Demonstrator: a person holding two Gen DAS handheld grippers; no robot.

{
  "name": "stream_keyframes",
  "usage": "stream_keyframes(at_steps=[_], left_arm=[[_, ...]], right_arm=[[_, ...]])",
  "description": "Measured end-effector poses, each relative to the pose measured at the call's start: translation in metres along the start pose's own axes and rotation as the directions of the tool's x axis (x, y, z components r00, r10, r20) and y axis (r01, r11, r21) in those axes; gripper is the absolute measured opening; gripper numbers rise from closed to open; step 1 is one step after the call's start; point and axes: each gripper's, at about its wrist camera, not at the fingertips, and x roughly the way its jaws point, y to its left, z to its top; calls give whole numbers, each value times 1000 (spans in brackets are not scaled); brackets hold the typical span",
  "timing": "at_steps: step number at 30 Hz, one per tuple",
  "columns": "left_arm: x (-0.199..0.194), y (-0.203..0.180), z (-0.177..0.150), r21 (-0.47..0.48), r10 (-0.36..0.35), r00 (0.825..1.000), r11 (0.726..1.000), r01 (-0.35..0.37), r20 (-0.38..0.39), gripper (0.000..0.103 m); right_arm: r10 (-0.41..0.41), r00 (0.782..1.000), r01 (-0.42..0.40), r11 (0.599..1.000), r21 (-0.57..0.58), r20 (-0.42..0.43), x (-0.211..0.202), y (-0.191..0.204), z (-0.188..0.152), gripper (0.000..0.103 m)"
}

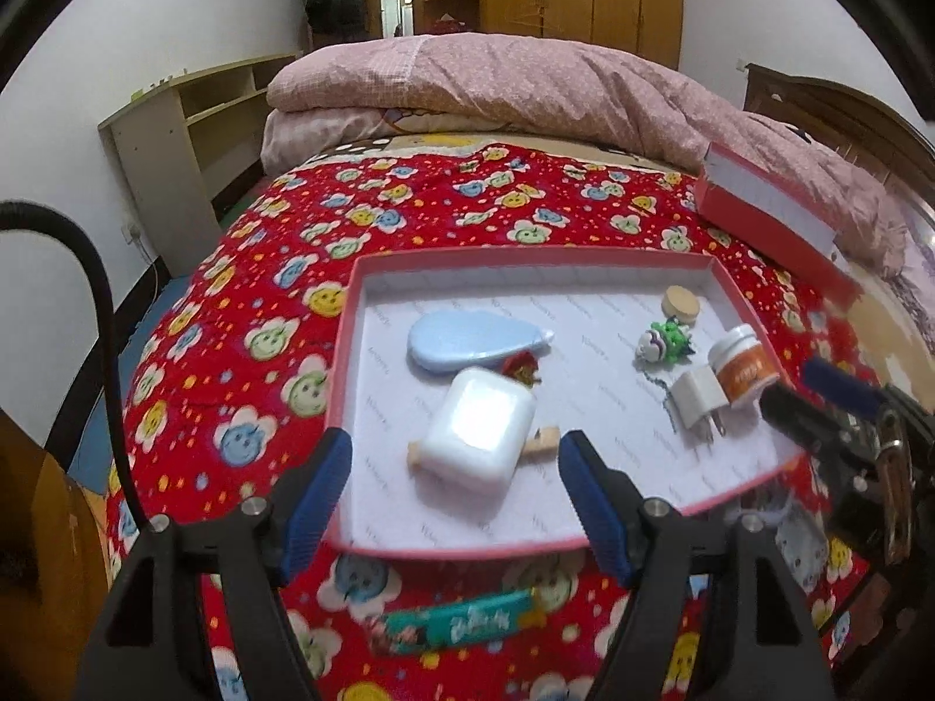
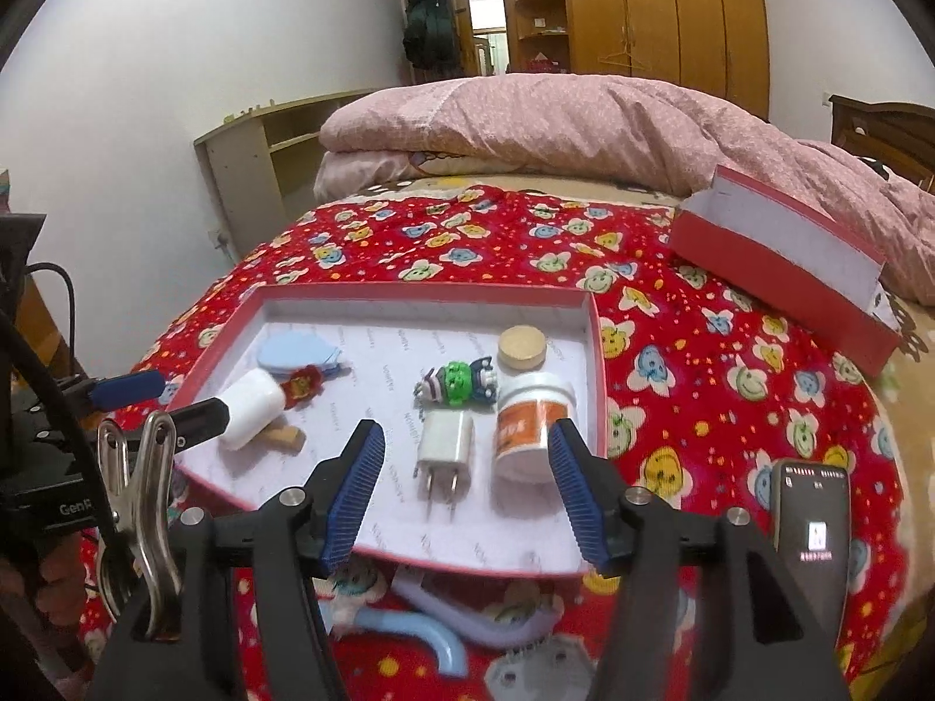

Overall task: Organize rigid objects
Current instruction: 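Lower the case and jar into the tray and open both tools, then withdraw both tools and grasp the green tube with the left tool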

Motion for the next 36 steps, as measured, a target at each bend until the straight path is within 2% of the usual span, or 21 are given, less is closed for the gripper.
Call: stream_keyframes(at_steps=[8,18,20,26,36], left_arm=[[-18,13,-30,-52,-12,1000,999,11,-18,77],[-14,22,-71,-127,-7,998,992,-1,-62,77],[-11,21,-76,-137,-4,998,991,-5,-63,80],[3,9,-83,-113,50,995,992,-59,-82,89],[21,2,-78,-174,65,995,982,-78,-78,96]], right_arm=[[20,1000,-19,999,25,-23,-22,-2,-23,60],[19,996,-20,1000,-9,-89,-41,6,-67,60],[25,995,-27,1000,-11,-98,-46,8,-79,60],[39,992,-43,999,-28,-122,-53,13,-105,60],[49,992,-53,998,-27,-120,-51,11,-118,60]])
